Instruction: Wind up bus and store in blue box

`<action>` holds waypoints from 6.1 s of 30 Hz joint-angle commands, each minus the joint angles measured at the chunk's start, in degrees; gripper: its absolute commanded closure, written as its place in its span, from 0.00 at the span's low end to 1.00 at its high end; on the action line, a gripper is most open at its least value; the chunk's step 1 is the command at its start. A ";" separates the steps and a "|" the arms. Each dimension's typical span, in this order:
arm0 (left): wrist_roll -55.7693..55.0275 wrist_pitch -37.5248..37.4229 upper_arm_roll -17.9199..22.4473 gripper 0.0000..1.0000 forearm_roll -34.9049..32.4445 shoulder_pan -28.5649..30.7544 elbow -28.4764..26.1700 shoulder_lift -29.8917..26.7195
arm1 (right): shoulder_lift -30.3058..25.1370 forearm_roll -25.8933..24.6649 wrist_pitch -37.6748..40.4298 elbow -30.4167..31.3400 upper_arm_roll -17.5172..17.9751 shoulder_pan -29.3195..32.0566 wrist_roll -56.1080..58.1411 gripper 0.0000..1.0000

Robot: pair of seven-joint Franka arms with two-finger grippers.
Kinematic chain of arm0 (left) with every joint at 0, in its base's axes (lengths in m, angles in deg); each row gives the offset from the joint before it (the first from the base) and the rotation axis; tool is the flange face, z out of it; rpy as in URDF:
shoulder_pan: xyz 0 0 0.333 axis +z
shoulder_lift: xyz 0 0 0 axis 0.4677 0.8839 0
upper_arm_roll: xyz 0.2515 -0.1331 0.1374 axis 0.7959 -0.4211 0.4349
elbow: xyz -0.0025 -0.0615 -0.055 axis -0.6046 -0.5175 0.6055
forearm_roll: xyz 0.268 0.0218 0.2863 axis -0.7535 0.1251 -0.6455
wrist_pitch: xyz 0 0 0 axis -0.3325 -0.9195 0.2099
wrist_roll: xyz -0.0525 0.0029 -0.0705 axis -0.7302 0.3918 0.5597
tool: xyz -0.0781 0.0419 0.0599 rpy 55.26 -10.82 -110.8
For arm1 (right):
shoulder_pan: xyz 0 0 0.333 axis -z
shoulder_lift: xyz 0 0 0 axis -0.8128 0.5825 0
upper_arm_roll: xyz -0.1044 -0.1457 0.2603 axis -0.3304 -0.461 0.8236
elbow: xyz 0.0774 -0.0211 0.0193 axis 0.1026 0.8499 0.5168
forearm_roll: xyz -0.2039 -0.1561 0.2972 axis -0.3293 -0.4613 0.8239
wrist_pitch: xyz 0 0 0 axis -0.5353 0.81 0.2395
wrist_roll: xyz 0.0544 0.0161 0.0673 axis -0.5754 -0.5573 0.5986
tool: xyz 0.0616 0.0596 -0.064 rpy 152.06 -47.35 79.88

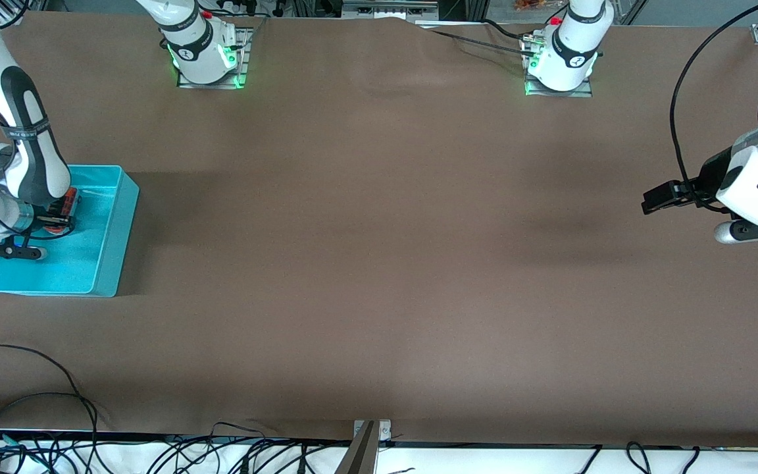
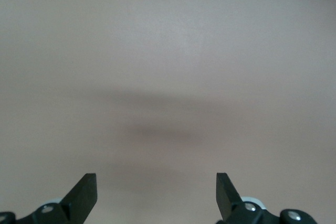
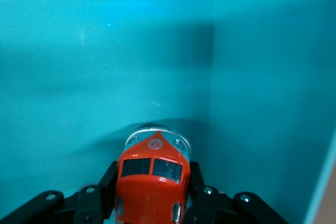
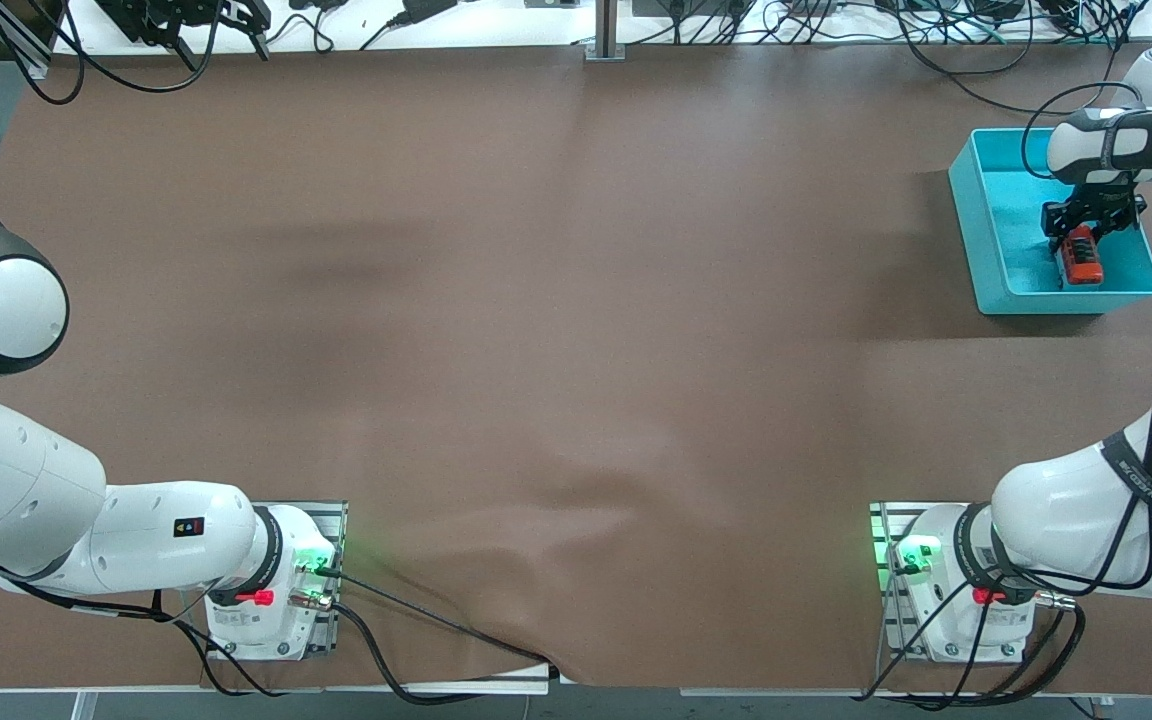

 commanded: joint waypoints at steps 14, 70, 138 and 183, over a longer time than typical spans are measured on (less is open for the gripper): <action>1.09 -0.55 0.17 0.00 1.56 -0.07 -0.12 -0.29 | 0.12 0.91 -1.10 0.18 2.71 2.51 -1.22 0.08; 1.09 -0.46 -0.18 0.00 1.56 -0.07 -0.12 -0.29 | -27.65 8.28 25.88 0.09 3.86 0.14 -2.80 0.00; 1.09 -0.46 -0.27 0.00 1.56 -0.07 0.15 -0.29 | -31.34 16.55 44.34 -16.34 1.66 -20.43 -6.93 0.00; 7.68 1.12 0.17 0.00 1.38 1.34 2.96 -2.13 | -31.52 14.44 47.59 -17.93 1.66 -20.43 -4.38 0.00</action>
